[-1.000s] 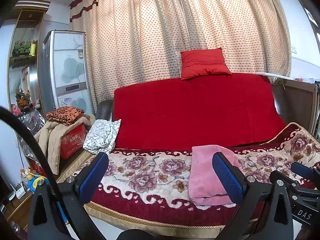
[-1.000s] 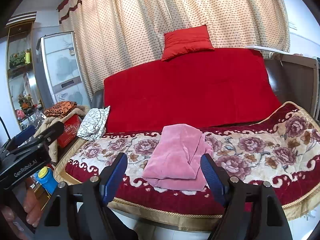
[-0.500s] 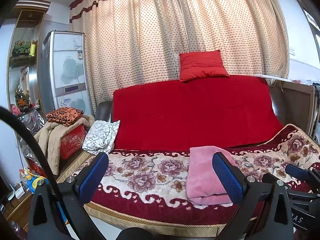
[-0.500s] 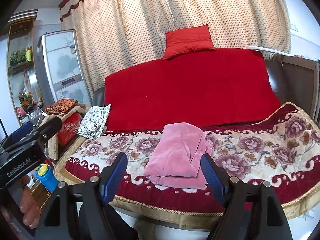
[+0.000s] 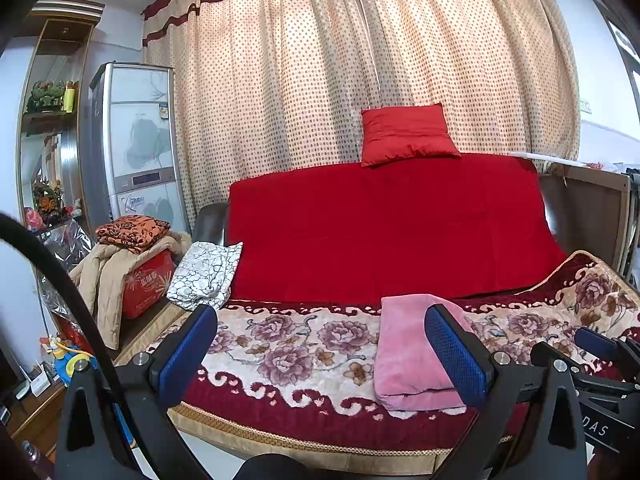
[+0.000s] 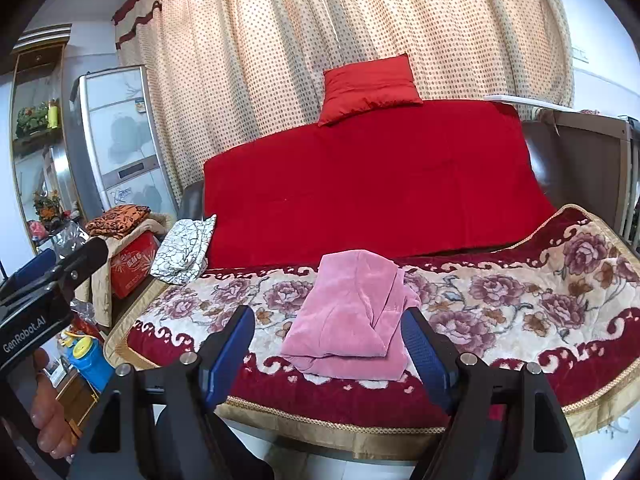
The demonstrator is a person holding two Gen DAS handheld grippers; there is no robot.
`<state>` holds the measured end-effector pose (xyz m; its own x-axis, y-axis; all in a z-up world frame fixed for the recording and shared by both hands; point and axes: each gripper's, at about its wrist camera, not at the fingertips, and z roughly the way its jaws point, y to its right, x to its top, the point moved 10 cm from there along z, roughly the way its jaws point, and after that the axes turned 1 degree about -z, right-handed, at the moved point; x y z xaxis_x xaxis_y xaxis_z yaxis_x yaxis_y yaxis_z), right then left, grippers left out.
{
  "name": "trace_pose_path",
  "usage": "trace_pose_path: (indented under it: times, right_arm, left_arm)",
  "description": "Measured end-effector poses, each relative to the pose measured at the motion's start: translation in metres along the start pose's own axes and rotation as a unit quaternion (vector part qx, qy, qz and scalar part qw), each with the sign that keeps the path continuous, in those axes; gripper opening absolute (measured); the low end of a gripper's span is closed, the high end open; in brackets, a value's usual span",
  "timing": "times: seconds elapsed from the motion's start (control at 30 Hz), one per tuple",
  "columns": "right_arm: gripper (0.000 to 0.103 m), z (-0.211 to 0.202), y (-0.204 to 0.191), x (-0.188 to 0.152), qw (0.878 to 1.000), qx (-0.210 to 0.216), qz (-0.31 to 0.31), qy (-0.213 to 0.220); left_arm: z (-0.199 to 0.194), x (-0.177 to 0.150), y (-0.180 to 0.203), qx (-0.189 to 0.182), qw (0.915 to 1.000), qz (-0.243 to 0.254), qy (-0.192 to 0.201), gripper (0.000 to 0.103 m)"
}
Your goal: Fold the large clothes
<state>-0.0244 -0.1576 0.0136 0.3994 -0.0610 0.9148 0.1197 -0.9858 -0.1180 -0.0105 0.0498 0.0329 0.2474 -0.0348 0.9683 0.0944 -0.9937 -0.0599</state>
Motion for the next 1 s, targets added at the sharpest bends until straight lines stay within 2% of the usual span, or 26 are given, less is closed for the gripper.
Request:
trace_pose_path:
  times: [1.0]
  right_arm:
    - [0.079, 0.0021, -0.0085, -0.0055, 1.0, 0.003, -0.001, -0.006]
  left_arm:
    - [0.005, -0.0087, -0.0084, 0.007, 0.9999, -0.005, -0.009, 0.103]
